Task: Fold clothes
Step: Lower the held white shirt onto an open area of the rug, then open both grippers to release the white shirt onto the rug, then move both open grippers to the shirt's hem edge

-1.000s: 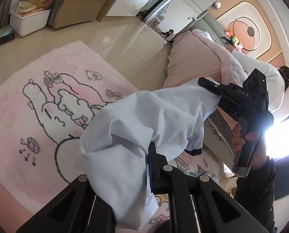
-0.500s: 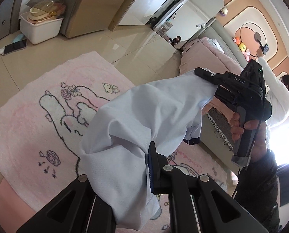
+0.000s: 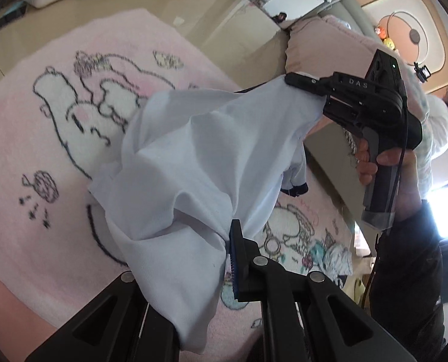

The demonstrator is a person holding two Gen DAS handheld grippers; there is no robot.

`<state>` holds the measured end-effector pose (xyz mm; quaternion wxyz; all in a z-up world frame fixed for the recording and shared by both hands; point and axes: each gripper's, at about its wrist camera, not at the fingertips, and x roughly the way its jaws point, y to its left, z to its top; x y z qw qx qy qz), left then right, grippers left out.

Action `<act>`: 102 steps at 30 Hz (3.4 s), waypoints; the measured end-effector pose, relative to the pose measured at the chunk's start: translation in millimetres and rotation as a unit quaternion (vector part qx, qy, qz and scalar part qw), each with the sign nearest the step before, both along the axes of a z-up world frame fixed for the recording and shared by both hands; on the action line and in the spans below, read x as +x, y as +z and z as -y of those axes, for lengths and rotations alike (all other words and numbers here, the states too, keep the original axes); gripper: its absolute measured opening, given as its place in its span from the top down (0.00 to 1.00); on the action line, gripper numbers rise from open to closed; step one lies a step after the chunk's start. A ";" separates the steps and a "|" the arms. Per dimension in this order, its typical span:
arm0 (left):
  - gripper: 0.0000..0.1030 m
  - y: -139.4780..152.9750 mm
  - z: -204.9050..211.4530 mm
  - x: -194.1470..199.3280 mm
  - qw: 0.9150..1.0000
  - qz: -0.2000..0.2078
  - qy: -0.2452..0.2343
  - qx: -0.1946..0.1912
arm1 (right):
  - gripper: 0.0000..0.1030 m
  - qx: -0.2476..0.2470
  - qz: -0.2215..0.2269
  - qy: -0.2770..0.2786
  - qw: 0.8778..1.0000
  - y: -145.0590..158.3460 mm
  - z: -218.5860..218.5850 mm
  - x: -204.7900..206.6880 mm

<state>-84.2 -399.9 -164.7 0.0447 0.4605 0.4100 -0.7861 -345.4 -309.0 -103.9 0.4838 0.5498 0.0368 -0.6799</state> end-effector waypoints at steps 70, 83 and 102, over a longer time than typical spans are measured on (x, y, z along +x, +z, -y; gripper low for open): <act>0.19 -111.0 -72.3 7.7 0.984 0.176 0.024 -0.011 | 0.37 0.111 0.099 -0.161 0.976 -178.8 -192.2 -42.3; 0.19 -72.3 -122.3 -7.9 0.927 0.183 -0.088 -0.316 | 0.36 0.162 -0.078 -0.074 0.981 -148.1 -210.3 45.6; 0.19 -65.0 -199.6 32.2 0.783 0.063 -0.235 -0.573 | 0.36 0.146 -0.264 0.047 0.952 -149.8 -213.0 119.8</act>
